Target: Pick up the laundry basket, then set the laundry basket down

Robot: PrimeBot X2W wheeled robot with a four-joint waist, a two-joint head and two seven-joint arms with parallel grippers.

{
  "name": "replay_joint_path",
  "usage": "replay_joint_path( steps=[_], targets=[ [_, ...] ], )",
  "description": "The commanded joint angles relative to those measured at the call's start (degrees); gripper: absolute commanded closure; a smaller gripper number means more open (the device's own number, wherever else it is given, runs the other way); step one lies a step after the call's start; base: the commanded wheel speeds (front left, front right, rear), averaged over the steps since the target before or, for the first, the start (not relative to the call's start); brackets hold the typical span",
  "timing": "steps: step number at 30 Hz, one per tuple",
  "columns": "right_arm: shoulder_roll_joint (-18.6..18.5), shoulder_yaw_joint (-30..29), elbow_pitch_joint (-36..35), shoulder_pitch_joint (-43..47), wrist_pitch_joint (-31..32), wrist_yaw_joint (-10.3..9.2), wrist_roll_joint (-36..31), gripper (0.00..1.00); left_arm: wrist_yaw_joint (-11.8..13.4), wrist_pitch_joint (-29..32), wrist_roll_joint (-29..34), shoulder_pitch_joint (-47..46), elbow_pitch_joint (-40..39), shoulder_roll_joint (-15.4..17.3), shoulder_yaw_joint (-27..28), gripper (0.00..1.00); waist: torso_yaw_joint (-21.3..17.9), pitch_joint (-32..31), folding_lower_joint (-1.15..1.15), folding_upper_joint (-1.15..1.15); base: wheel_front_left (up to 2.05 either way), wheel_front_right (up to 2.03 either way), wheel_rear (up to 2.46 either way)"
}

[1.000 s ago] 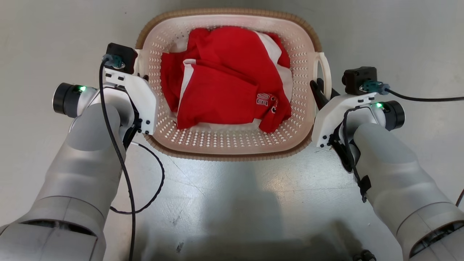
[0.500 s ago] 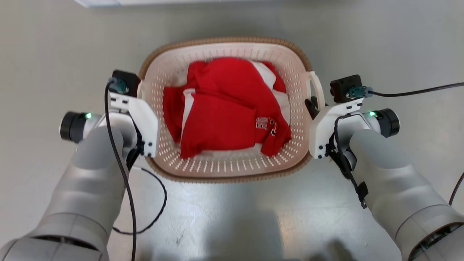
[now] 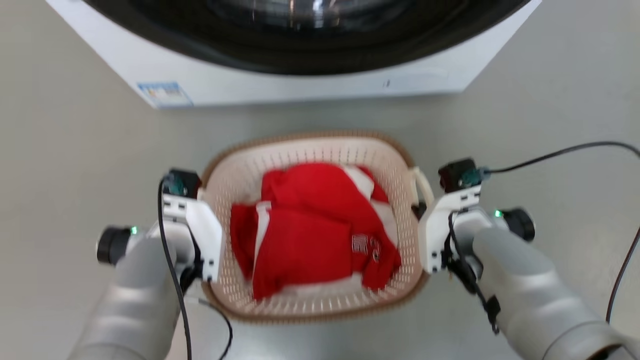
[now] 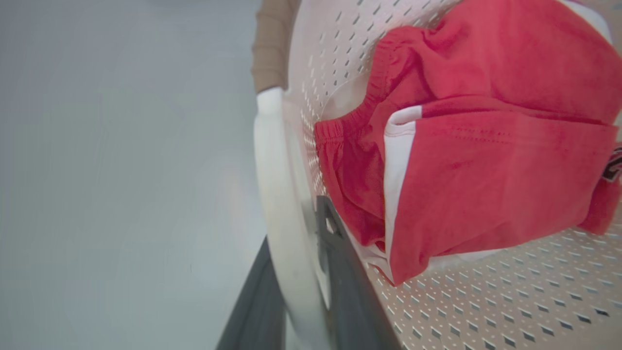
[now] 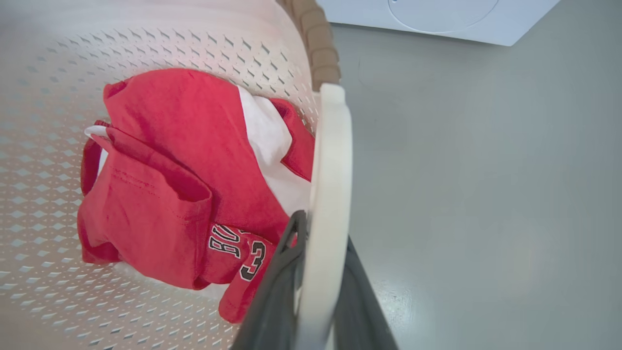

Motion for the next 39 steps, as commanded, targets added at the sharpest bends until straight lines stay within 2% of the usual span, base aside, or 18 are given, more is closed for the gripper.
replay_joint_path(
  steps=[1, 10, 16, 25, 39],
  targets=[
    [0.4, 1.3, -0.7, 2.5, 0.6, 0.44, 0.5, 1.0, -0.1, 0.0, -0.4, 1.4, -0.6, 2.4, 0.6, 1.0, -0.7, -5.1, -0.01, 0.0, 0.0, 0.0, 0.0],
    [0.4, 8.3, -3.0, 9.0, 8.7, 0.44, 4.9, 1.0, -1.1, 6.1, -1.6, 9.3, -0.6, 1.5, -1.9, 1.0, -2.4, -20.4, -0.01, 0.0, 0.0, 0.0, 0.0],
    [0.4, 11.3, -4.0, 10.8, 11.0, 0.44, 7.4, 1.0, -1.3, 7.4, -3.1, 11.8, -0.6, 0.9, -3.2, 1.0, -3.0, -26.0, -0.01, 0.0, 0.0, 0.0, 0.0],
    [0.4, 14.7, -4.3, 10.0, 12.7, 0.44, 10.2, 1.0, -1.3, 10.0, -6.4, 13.1, -1.5, 0.9, -6.4, 1.0, -3.5, -28.9, -0.01, 0.0, 0.0, 0.0, 0.0],
    [0.4, 18.5, -3.9, 9.3, 12.7, 0.44, 13.5, 1.0, -1.3, 12.7, -11.7, 14.0, -4.2, 2.3, -11.7, 1.0, -3.9, -30.0, -0.01, 0.0, 0.0, 0.0, 0.0]
  ],
)
